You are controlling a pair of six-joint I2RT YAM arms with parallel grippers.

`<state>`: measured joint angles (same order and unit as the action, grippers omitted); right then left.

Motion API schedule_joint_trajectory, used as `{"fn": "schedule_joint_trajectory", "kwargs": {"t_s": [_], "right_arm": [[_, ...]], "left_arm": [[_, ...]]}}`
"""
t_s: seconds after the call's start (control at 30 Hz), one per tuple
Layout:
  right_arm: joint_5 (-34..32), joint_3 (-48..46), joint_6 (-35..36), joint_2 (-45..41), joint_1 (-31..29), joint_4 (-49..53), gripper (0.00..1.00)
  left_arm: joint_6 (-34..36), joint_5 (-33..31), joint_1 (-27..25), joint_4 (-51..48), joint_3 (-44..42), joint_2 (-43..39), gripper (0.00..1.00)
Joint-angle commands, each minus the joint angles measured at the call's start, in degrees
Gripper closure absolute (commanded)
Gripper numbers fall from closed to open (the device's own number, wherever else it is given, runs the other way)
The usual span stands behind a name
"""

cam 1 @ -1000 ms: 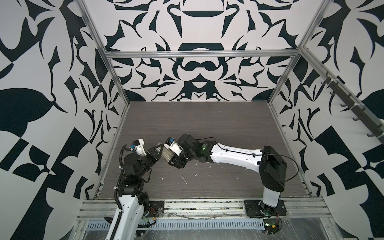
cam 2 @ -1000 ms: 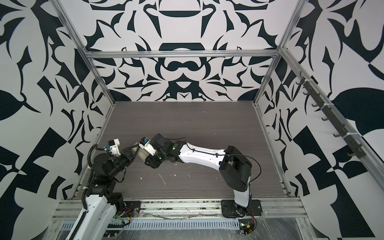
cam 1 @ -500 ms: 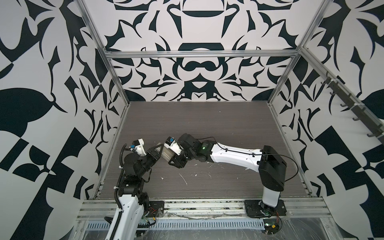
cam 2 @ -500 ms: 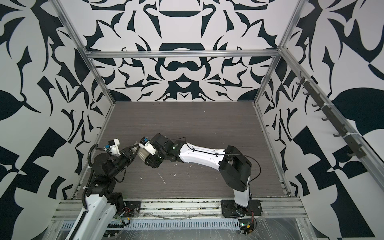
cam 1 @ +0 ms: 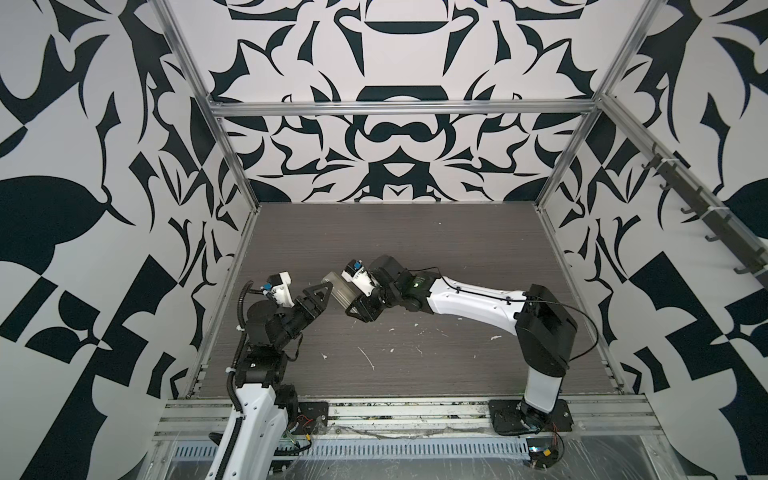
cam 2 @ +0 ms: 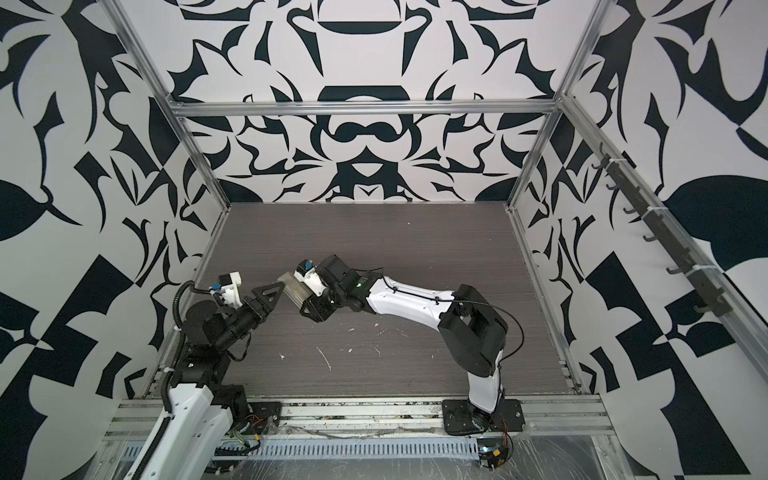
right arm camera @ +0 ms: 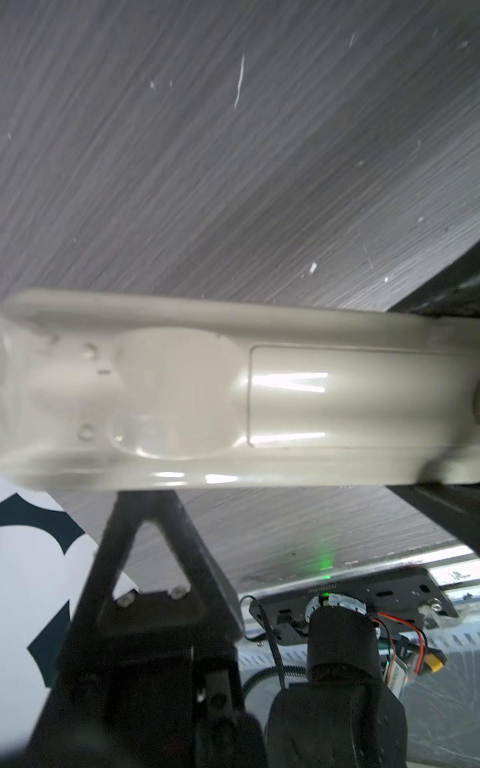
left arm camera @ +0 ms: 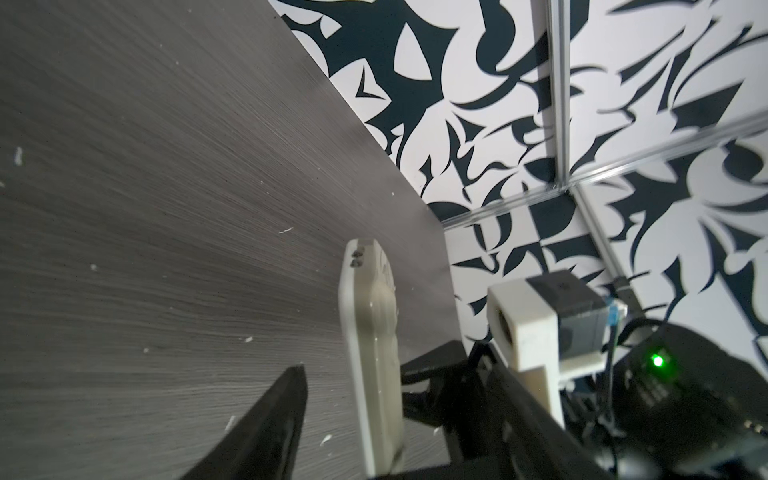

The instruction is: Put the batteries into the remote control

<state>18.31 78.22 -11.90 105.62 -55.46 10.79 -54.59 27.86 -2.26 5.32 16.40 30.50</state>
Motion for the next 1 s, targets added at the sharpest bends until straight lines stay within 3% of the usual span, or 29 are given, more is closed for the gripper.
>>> {"fn": "schedule_joint_trajectory", "kwargs": {"t_s": [0.0, 0.27, 0.4, 0.53, 0.97], "right_arm": [[0.8, -0.6, -0.1, -5.6, 1.1, -2.6, 1.00], [10.9, -3.5, -1.2, -12.1, 6.4, -6.1, 1.00], [19.4, -4.9, -2.1, -13.1, 8.7, -10.3, 1.00], [21.2, -5.2, -2.4, -14.8, 9.7, -11.0, 1.00], [31.6, -7.3, -5.7, -19.5, 11.8, -16.5, 1.00]], "left_arm": [[1.5, 2.2, -0.1, 1.2, 1.6, -0.1, 0.21], [1.3, 10.7, -0.1, 10.7, 1.6, -0.1, 0.18], [0.9, 14.0, -0.2, 17.0, 2.3, -0.4, 0.16], [1.1, 15.8, -0.2, 20.0, 3.0, 0.3, 0.16], [-0.7, 19.1, -7.5, 36.7, 9.6, 14.1, 0.11]]}}
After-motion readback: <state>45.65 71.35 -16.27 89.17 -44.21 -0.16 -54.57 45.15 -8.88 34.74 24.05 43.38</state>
